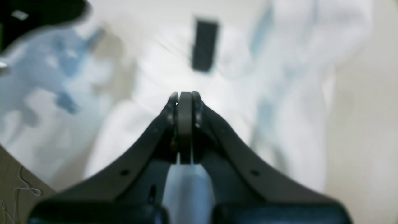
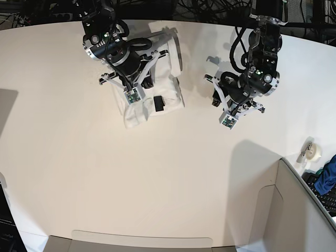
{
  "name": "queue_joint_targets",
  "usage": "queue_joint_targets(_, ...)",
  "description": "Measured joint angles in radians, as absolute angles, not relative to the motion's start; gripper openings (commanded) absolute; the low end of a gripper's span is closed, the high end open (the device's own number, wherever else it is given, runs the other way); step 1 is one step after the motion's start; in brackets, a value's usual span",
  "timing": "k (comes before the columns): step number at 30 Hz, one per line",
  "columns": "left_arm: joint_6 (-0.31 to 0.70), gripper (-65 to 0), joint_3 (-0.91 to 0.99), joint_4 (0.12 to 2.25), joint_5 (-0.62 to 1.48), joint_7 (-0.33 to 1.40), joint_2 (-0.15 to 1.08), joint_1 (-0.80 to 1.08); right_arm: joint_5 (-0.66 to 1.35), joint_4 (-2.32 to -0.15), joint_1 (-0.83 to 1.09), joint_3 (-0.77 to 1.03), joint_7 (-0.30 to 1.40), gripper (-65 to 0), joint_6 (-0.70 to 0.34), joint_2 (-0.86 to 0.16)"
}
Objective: Layout the t-shirt on the table in an organized manner, then fold the t-shirt properly
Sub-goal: 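Grasp the bundle's edge with the right gripper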
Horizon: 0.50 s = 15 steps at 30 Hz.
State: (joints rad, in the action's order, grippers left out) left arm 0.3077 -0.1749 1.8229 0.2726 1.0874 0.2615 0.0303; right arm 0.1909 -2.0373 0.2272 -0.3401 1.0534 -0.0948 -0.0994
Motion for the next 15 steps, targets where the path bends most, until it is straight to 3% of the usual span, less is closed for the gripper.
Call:
queue_joint_targets(8,0.308,-45.1,-0.175,1.822,0.266,1.087,0.271,0.03,-0.002,-2.013,0.283,-0.305,1.042,-65.0,-0.104,-0.099)
queue_joint_targets(15,0.308,-45.1,-0.177,1.822,0.268,1.088,0.272,0.03,-0.002,-1.932,0.282,-0.306,0.998,-65.0,-0.109,-0.131)
